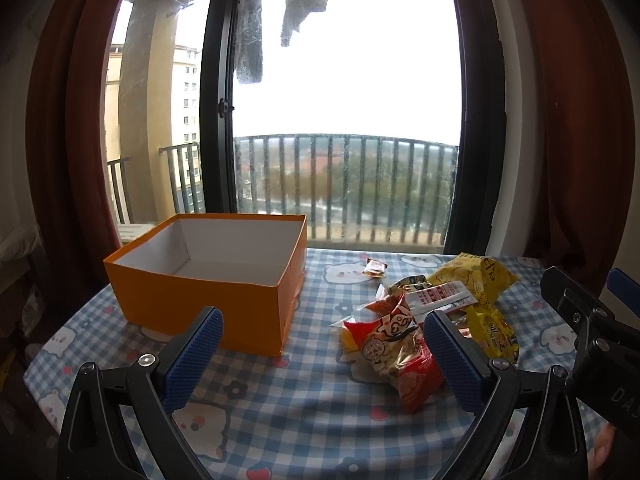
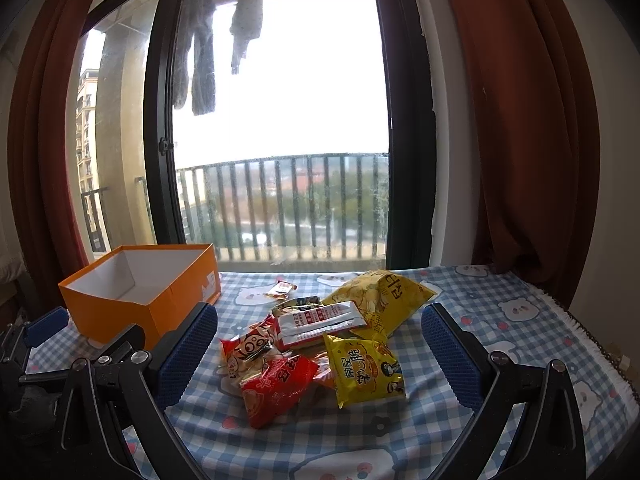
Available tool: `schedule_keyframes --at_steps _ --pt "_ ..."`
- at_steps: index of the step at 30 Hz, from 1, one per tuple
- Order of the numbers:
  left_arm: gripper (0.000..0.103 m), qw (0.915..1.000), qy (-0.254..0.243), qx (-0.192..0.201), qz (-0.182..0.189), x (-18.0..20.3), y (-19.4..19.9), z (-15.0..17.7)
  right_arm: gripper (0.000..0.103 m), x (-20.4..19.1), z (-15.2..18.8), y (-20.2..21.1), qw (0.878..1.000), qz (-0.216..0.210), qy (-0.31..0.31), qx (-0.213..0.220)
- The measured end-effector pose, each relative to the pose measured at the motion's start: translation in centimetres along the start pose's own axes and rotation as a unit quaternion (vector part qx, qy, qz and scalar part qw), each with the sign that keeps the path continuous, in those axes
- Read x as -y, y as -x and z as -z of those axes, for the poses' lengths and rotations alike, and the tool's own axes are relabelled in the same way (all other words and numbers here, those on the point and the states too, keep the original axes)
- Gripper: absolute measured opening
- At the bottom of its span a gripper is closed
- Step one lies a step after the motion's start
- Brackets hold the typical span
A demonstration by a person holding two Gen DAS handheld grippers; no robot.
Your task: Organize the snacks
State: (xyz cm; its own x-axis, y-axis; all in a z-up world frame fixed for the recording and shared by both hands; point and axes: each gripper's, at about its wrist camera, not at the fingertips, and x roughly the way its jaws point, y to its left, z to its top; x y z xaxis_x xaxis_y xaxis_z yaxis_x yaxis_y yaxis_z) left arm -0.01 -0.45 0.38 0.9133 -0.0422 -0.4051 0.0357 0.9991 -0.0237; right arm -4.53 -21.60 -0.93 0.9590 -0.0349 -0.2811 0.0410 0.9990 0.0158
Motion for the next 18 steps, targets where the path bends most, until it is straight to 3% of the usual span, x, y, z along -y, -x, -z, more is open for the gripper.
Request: schedule_keyframes --at_steps 18 --pt "0.101 1.0 0.0 -0.001 0.005 0.12 -0.24 -0.25 0.103 0.14 -0.08 -0.22 1.0 -0.001 -0.005 0.0"
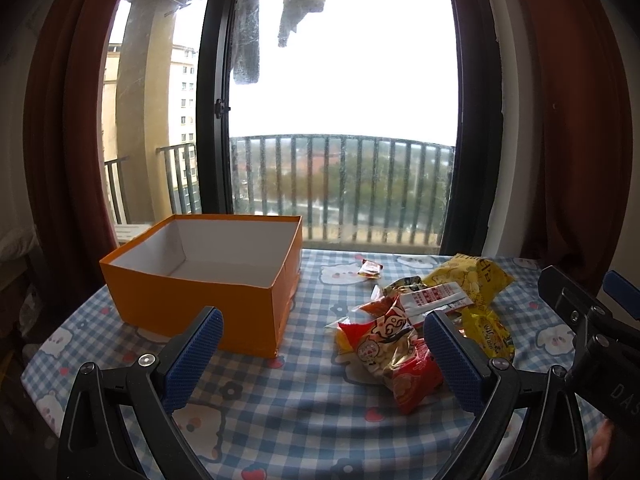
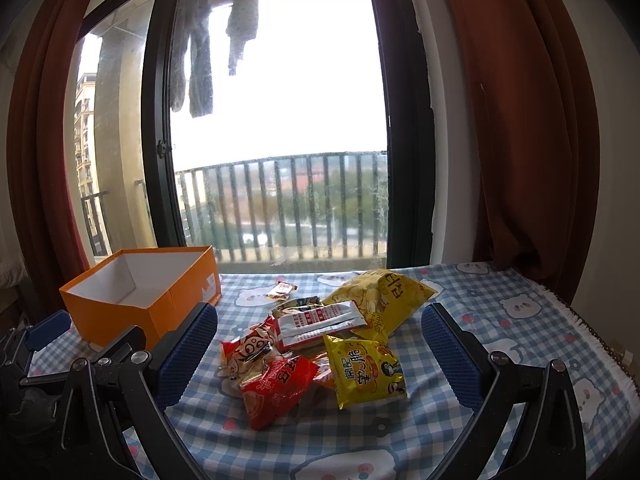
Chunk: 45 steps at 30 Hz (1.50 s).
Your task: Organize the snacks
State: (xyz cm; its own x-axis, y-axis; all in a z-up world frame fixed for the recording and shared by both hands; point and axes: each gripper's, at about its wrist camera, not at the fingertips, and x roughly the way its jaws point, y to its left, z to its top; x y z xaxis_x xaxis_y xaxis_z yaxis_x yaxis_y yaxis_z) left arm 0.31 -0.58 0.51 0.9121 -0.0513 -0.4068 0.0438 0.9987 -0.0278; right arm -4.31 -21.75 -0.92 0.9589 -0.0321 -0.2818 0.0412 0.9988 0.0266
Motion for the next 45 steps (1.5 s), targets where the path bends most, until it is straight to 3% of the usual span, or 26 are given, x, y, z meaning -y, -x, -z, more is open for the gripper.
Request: schedule_keyframes --at_steps 23,45 --pt "0.101 0.9995 0.003 -0.023 0.023 3.0 -2.1 1.2 0.103 1.8 1.0 -1.2 1.0 -0.004 -0.02 -0.017" --pt "0.101 0.9924 -0.029 -0.111 0.042 7.8 -9.2 3.4 0.098 5.4 4.1 -8.2 0.992 -0.007 -0.056 -0.109"
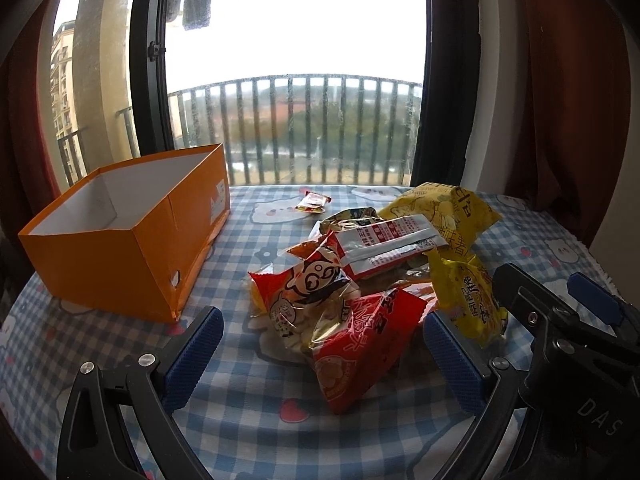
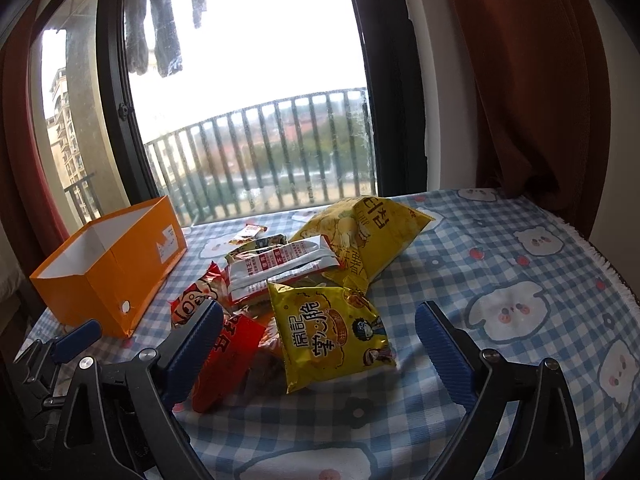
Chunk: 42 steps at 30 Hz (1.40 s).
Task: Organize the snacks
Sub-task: 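Grasp the red cartoon-face snack bags with the left tool while the right grasps the yellow chip bag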
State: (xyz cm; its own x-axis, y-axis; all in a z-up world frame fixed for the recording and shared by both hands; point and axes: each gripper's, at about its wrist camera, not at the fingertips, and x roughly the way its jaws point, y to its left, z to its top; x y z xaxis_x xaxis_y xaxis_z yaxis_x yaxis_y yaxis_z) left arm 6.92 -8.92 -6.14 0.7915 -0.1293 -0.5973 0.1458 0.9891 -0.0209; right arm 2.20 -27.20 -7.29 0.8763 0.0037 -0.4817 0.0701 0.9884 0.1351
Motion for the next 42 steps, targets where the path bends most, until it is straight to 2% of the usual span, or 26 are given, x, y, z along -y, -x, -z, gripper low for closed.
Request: schedule_keyframes --at_steps 19,34,36,38,42 --pt "0.101 0.9969 -0.002 -0.079 -0.006 0.2 -6.8 0.0 0.097 0.2 0.4 -6.8 0.996 0.004 -0.007 -0.085" --pt "0.102 0.9973 -0.016 -0.068 -0.022 0.5 -7.7 0.4 0.097 1.2 1.1 -8.9 0.993 0.009 -0.034 -0.114" --pt "0.099 0.9974 -0.016 -0.069 -0.013 0.5 -7.6 0.4 0.092 1.3 1.2 -8.9 0.993 0.01 -0.04 -0.113" --pt "0.084 0.9973 -0.013 -0.072 0.007 0.6 -7.5 0.5 0.089 1.4 1.3 -8.9 0.992 0.008 -0.044 -0.115" --pt "0.071 0.9964 0.005 -0.082 0.018 0.0 -7.6 0.4 0.082 1.6 1.4 -8.7 0.992 0.005 -0.054 -0.118"
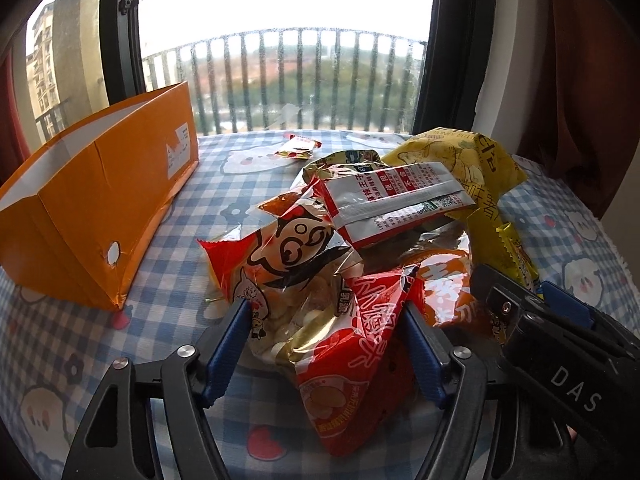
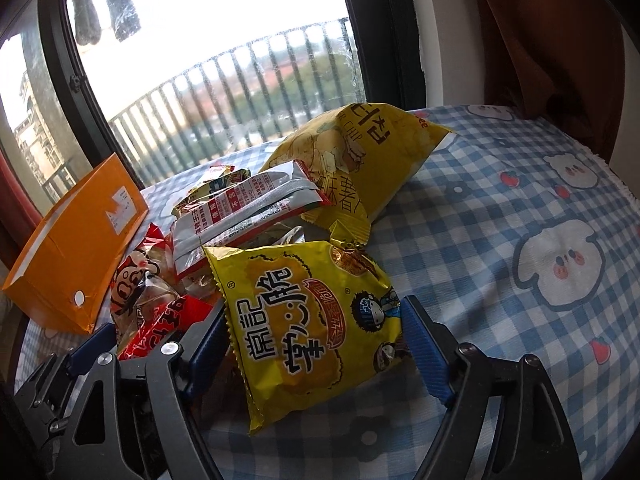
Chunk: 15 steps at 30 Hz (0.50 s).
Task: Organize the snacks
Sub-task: 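Grasp the red cartoon-face snack bags with the left tool while the right grasps the yellow chip bag, then lift both held bags and carry them toward the orange box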
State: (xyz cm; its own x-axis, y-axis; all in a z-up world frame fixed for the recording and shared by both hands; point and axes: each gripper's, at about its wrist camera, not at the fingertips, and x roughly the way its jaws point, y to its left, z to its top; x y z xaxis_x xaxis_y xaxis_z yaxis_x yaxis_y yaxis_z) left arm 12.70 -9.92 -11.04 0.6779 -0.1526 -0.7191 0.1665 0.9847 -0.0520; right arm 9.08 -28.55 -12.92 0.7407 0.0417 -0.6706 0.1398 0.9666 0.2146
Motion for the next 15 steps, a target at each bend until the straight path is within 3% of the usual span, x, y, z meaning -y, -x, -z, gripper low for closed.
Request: schedule_keyframes --at_steps 2,15 --pt "0.063 0.9999 0.006 -0.007 0.009 -0.1 0.0 -0.1 0.081 0.0 0.1 0.2 1.0 -0.004 -0.005 0.0" --pt "0.056 0.9998 -0.001 0.003 0.02 0.4 1.6 0.4 0.077 -0.9 0.4 2.1 1.0 -0.009 0.011 0.015"
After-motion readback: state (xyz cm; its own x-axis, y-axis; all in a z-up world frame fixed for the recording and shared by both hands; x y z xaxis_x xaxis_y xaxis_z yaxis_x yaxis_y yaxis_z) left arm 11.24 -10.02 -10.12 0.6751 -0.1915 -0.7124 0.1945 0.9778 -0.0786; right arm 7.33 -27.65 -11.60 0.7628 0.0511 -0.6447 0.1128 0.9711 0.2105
